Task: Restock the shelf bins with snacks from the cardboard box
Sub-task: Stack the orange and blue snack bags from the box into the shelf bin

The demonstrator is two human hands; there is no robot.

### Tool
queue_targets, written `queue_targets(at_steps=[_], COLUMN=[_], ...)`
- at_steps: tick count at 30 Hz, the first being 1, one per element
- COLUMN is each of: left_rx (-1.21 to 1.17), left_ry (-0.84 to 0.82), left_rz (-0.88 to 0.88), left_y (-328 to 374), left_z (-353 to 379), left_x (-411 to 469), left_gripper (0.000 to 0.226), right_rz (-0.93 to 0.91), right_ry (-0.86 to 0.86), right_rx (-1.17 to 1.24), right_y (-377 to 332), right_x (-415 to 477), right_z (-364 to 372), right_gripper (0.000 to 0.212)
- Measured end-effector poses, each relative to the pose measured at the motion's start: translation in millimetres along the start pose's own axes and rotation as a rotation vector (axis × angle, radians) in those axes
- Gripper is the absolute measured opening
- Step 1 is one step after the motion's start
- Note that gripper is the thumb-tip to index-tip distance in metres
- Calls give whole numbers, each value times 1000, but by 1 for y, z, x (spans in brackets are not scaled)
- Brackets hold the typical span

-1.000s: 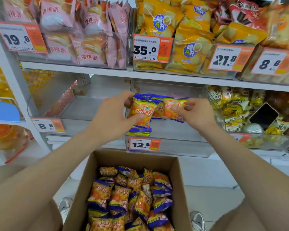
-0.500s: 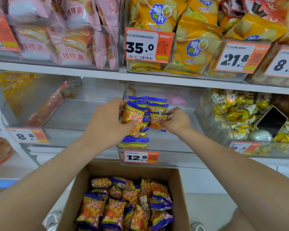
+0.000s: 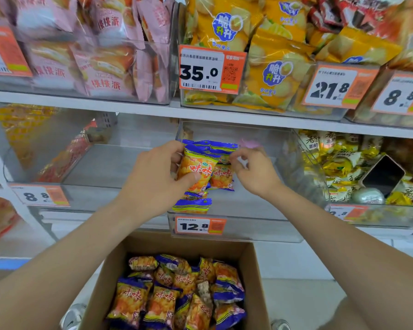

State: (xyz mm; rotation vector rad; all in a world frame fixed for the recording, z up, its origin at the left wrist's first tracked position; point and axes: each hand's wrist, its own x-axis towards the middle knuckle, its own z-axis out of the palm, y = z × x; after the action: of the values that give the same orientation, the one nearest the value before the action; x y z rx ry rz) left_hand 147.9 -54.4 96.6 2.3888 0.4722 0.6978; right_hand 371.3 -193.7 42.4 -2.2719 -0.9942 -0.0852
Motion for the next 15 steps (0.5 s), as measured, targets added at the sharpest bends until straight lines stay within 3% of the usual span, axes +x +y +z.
queue_targets(at_steps=[2,4,5,7,9,12,15], left_rx=[-12,-65,-113,-208,-221,44,286], left_ry=[28,45,49,42,18,48,32], left_rz=[3,-2,0,16,31,18,-33], left_y=[3,7,10,15,17,8,-5], left_z=[0,0,1,3,6,14,18], left_x=[1,1,1,1,1,1,-2], left_gripper=[43,42,41,38,41,55,64], right_rz=[50,78,35,-72,-70,63,235], right_ry=[19,-197,-292,-357,-300,-120,-34], right_rx=[346,735,797,749,725,714,292], right_y=[-27,-49,-55,-61,-60,-41,-6], right_x=[-11,-27,-34,-48,-49,-37,-25], right_z=[-20,-41,-48,-52,-51,-46,-29], right_gripper=[16,24,31,39,38,35,28])
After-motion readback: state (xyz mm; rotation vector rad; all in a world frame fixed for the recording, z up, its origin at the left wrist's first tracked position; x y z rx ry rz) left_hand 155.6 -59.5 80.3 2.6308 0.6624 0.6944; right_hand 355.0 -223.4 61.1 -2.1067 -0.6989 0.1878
